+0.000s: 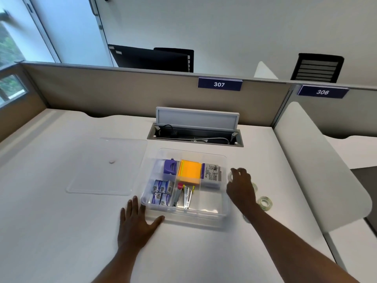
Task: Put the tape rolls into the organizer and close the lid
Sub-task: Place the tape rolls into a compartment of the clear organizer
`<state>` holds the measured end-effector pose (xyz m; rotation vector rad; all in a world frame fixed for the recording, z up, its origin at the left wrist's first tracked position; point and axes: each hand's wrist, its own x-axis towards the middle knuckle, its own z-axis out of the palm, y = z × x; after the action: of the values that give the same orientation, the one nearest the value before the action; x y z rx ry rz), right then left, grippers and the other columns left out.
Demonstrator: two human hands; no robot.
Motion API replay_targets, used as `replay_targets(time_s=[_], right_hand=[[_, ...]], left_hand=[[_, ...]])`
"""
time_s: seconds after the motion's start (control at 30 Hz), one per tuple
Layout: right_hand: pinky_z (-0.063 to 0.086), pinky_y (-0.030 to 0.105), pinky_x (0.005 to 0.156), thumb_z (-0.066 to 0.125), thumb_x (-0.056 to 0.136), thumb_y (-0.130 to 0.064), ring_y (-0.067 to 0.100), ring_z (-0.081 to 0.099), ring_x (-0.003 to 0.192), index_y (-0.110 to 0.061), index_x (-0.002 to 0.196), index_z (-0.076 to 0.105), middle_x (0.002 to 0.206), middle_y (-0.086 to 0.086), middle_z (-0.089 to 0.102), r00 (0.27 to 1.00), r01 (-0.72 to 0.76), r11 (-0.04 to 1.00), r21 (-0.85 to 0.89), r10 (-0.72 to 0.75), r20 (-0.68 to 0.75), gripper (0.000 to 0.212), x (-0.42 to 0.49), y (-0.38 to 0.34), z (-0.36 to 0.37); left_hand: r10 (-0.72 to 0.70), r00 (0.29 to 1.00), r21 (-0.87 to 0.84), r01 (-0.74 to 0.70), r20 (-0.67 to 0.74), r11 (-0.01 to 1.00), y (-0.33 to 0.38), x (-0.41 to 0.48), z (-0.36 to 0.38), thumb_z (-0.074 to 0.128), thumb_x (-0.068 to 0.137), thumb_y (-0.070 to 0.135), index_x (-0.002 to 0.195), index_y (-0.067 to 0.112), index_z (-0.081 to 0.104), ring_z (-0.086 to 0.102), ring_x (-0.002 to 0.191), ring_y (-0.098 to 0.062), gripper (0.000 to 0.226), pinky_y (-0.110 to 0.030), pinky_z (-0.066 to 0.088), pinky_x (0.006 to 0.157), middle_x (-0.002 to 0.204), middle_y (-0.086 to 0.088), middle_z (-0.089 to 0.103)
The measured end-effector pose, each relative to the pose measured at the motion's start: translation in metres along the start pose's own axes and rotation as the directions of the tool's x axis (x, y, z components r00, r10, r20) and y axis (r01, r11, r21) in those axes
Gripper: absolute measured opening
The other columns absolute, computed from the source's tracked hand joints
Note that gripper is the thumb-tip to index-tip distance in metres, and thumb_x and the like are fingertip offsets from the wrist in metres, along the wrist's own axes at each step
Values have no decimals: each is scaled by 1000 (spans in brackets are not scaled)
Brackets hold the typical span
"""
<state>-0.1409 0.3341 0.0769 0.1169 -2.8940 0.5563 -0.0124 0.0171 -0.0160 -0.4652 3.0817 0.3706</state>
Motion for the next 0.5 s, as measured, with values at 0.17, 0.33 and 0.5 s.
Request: replay_targets(time_s=[0.17, 0.33, 0.5], right_hand=[[51, 39, 86, 53, 80, -6, 36, 57, 101, -3, 116, 55, 111, 21, 57, 952, 148, 985, 86, -166, 258, 36, 6, -33, 10], [54, 38, 87, 47, 87, -10, 34, 62, 102, -6, 114, 57, 113, 18, 60, 889, 166, 986, -22, -140, 436, 29, -12, -35, 32], [48, 34, 91, 50, 90, -15, 29, 58, 107, -6, 117, 54, 115, 15, 59, 887, 216, 976, -39, -179, 427, 28, -17, -37, 40]], left_hand=[[7, 1000, -13, -7, -11, 1000, 1, -1, -1, 19, 71, 89, 150, 20, 20, 14, 147, -28, 105, -45, 12, 121, 159, -12, 18], [-2, 1000, -28, 2, 3, 1000, 1, -1, -3, 19, 70, 89, 149, 15, 21, 12, 148, -26, 108, -45, 10, 121, 159, -11, 18], [-5, 1000, -40, 5, 0, 999, 0, 0, -1, 21, 70, 90, 149, 16, 23, 12, 148, -25, 108, -45, 10, 121, 159, -10, 19]])
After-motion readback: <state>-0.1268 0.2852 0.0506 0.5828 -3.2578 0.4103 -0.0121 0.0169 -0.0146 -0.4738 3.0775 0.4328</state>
